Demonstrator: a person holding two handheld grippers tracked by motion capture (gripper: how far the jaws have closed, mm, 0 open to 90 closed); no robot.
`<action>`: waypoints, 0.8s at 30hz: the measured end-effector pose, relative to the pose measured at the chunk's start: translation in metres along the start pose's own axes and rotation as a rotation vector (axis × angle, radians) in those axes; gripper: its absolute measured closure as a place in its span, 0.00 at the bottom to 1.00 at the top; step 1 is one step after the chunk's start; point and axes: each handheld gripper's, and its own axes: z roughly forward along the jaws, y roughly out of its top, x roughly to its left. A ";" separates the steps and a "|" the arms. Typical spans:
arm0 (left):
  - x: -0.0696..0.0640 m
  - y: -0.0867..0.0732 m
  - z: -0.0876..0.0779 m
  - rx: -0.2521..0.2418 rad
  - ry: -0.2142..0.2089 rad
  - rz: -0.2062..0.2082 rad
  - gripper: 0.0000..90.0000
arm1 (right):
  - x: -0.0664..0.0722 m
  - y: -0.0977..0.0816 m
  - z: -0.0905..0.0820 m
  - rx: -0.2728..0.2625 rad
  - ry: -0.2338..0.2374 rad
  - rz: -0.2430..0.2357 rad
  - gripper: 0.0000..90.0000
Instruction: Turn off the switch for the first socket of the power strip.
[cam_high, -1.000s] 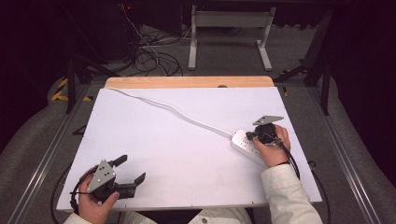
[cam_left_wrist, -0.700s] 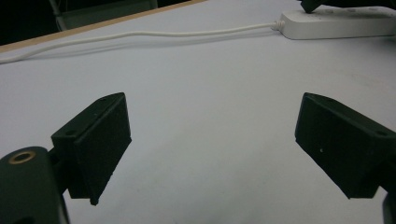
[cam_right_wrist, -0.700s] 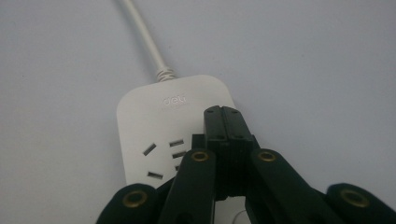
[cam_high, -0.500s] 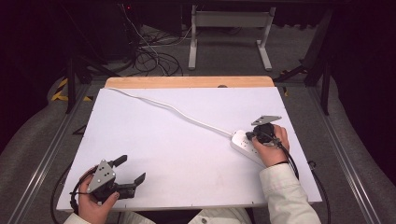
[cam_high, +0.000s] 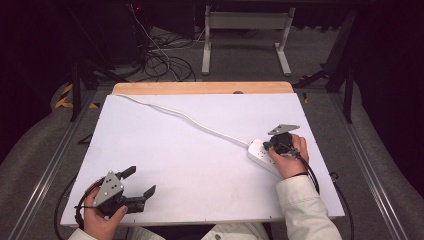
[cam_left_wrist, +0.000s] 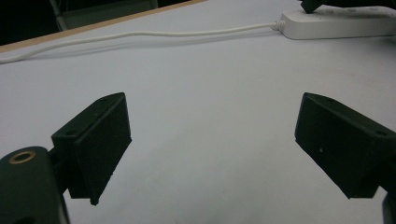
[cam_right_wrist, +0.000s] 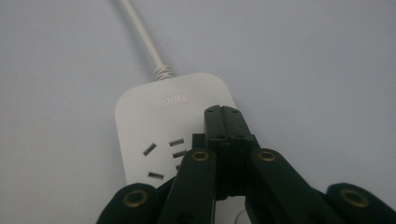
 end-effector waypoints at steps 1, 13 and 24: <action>0.000 0.000 0.000 -0.001 0.003 0.005 0.12 | -0.001 -0.001 -0.001 -0.039 0.000 0.007 1.00; 0.001 0.000 0.000 -0.001 0.001 0.002 0.12 | 0.005 0.005 -0.028 -0.157 0.009 0.001 1.00; 0.001 0.001 0.001 0.001 0.001 0.004 0.12 | 0.009 0.011 -0.044 -0.196 0.020 0.000 1.00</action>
